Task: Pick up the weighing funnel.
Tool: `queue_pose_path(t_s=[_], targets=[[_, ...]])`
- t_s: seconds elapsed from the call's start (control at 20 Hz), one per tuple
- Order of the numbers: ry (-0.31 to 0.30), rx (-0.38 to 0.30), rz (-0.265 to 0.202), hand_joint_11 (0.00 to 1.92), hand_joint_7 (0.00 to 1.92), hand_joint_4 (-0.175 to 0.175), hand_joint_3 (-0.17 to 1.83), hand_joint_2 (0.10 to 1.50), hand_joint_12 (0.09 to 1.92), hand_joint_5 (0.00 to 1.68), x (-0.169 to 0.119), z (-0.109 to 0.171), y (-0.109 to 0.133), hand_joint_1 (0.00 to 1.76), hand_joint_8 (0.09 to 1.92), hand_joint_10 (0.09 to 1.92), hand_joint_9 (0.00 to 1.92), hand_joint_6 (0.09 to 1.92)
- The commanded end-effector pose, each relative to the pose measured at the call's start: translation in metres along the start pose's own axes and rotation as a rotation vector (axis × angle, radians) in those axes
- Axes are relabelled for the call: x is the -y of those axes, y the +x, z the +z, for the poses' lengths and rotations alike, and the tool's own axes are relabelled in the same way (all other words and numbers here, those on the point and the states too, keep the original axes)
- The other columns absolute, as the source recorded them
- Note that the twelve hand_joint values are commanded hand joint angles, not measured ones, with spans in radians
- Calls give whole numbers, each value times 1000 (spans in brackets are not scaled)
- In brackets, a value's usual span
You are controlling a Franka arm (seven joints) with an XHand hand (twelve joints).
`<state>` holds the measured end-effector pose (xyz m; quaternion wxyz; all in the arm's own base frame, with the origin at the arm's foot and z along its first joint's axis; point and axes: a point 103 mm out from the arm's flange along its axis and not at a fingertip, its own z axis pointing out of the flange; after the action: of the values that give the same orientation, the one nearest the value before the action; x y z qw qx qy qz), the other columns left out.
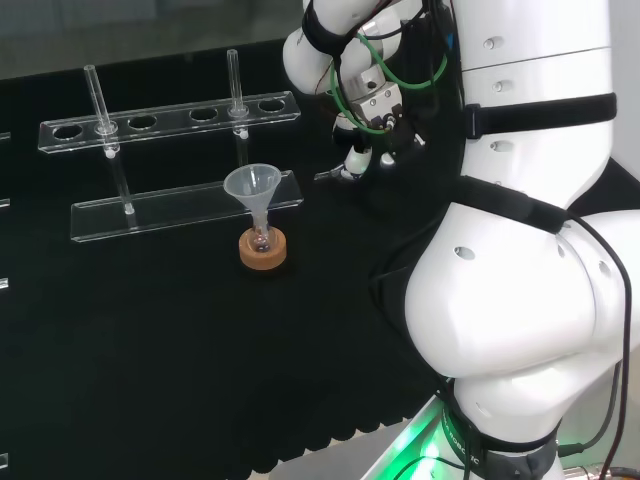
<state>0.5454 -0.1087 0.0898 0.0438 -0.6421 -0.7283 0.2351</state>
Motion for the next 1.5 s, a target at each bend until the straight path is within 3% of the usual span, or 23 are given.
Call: queue_pose_path(t_s=[0.05,0.75,0.85,1.5], targets=[[8,1,7,391,545,5,509,652,1311,727,-2,6,-1,833,624,505,695,542],[-3,-9,36,409,554,10,527,658,1302,735,-9,14,-6,851,628,504,708,624],[-3,16,43,409,551,9,528,658,1301,725,-10,10,6,851,627,503,707,624],[16,23,46,412,542,5,541,659,1299,705,-14,12,10,854,631,502,705,652]])
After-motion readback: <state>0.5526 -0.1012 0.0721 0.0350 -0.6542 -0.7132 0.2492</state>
